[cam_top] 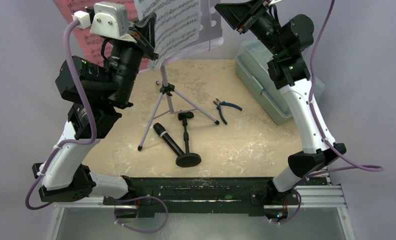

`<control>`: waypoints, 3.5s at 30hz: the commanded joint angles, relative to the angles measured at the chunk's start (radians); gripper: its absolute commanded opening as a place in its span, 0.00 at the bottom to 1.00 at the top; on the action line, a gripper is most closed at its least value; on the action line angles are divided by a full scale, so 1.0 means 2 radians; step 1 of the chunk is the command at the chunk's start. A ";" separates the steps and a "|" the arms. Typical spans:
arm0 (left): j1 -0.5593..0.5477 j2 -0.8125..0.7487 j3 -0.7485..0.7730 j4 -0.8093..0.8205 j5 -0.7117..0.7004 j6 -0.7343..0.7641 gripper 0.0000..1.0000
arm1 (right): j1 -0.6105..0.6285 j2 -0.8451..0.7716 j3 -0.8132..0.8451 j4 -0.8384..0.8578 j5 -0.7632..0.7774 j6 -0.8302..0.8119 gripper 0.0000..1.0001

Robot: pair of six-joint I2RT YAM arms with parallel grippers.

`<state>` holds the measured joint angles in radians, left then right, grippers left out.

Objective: Set up the instrument practice props

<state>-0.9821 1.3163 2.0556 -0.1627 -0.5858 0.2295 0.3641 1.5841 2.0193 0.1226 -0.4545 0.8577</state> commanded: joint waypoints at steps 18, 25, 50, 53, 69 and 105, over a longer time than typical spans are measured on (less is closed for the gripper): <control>0.001 0.028 0.001 0.101 -0.051 0.065 0.00 | -0.001 0.073 0.067 0.056 -0.035 0.016 0.26; 0.001 0.029 -0.017 0.134 -0.085 0.070 0.00 | -0.001 0.074 0.059 0.093 -0.051 0.030 0.26; 0.001 0.059 -0.012 0.163 -0.114 0.097 0.00 | -0.001 0.085 0.059 0.139 -0.067 0.046 0.00; 0.001 0.070 -0.004 0.166 -0.114 0.103 0.00 | -0.001 0.076 0.039 0.161 -0.069 0.044 0.00; 0.002 0.104 0.003 0.198 -0.128 0.126 0.00 | -0.001 0.021 -0.066 0.274 -0.053 0.040 0.00; 0.006 -0.075 -0.108 -0.005 -0.049 -0.076 0.70 | -0.003 -0.242 -0.369 -0.065 0.077 -0.217 0.90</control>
<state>-0.9756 1.2976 1.8648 -0.0120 -0.7403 0.2466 0.3634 1.1336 1.4719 0.0624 -0.3729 0.5091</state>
